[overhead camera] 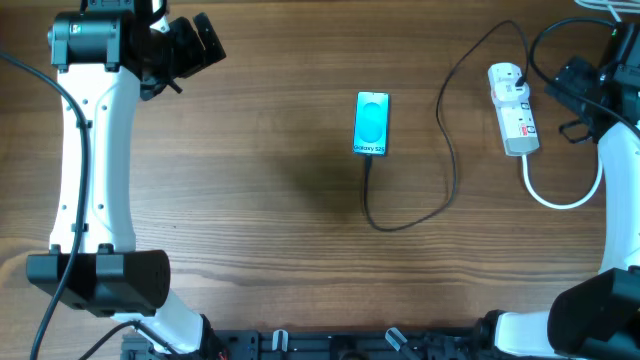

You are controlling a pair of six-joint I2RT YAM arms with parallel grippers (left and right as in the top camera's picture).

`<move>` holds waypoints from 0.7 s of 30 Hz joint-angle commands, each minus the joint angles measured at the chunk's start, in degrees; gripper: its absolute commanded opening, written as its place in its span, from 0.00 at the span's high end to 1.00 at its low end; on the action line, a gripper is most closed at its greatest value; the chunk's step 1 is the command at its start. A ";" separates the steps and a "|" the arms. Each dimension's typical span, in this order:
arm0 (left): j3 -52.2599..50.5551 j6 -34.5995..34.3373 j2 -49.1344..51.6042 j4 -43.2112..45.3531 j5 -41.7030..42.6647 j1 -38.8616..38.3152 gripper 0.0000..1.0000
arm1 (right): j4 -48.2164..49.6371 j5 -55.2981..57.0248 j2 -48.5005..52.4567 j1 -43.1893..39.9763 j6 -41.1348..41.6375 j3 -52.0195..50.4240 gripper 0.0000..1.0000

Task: Plug charger to phone and switch on socket

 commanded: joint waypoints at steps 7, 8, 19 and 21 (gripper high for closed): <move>-0.37 0.50 0.28 0.02 -0.74 0.15 0.00 | 8.52 2.91 14.05 -4.70 -9.01 -0.17 0.01; -0.37 0.50 0.28 0.00 -0.74 0.15 0.00 | 7.72 1.38 15.65 -4.94 -9.99 -0.17 0.01; -0.37 0.50 0.28 0.00 -0.74 0.15 0.00 | 8.24 -6.78 15.74 -4.94 -8.90 -0.15 0.00; -0.37 0.50 0.28 0.00 -0.74 0.15 0.00 | 9.64 -6.71 15.89 -4.94 -8.94 -0.17 0.00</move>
